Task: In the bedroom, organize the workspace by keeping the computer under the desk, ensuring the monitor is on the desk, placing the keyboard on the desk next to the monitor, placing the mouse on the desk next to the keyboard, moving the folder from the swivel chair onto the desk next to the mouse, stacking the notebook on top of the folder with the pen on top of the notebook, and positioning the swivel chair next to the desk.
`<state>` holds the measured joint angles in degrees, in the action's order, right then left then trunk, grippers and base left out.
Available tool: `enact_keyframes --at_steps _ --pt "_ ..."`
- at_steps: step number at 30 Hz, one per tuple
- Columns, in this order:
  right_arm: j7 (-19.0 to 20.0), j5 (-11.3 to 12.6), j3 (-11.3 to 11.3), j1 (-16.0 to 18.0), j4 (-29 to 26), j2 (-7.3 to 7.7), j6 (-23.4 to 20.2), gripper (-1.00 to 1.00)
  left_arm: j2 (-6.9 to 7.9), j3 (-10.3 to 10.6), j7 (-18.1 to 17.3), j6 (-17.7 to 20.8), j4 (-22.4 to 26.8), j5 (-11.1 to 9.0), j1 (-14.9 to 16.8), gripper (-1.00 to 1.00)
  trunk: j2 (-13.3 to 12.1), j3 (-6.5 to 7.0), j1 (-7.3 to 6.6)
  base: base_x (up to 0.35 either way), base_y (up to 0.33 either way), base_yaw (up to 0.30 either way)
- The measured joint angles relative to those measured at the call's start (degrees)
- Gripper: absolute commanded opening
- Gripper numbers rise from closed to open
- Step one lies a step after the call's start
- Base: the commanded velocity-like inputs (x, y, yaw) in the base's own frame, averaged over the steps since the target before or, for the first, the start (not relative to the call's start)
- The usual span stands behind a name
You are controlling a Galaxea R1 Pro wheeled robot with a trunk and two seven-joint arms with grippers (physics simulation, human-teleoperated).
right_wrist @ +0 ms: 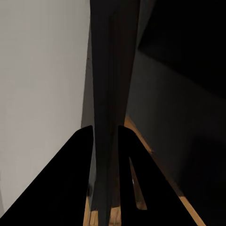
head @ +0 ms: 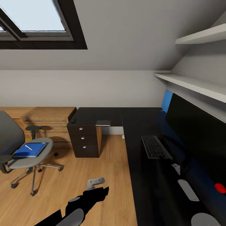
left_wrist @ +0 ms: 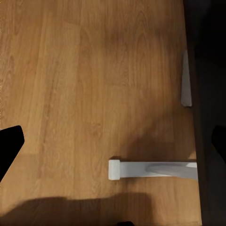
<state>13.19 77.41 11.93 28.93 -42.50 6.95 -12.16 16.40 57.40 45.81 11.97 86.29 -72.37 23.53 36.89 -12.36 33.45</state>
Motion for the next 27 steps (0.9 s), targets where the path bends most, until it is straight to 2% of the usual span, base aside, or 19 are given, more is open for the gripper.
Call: enact_keyframes --at_steps 5,10,27 --pt "-0.52 0.07 0.03 0.35 0.12 0.55 0.26 -1.00 0.00 0.00 -0.04 0.00 -0.07 -0.02 0.02 1.00 0.00 0.00 0.00 0.000 0.000 0.000" --pt "-0.93 -0.04 0.11 0.40 0.14 0.69 2.41 -1.00 0.00 0.00 -0.10 0.00 -0.08 -0.05 -0.02 1.00 0.00 0.00 0.00 0.000 -0.057 0.000" --pt "-1.05 0.03 0.20 0.41 0.16 1.24 2.29 -1.00 0.05 -0.02 -0.04 0.00 -0.16 -0.17 0.00 1.00 0.00 0.00 0.00 0.000 -0.009 0.000"
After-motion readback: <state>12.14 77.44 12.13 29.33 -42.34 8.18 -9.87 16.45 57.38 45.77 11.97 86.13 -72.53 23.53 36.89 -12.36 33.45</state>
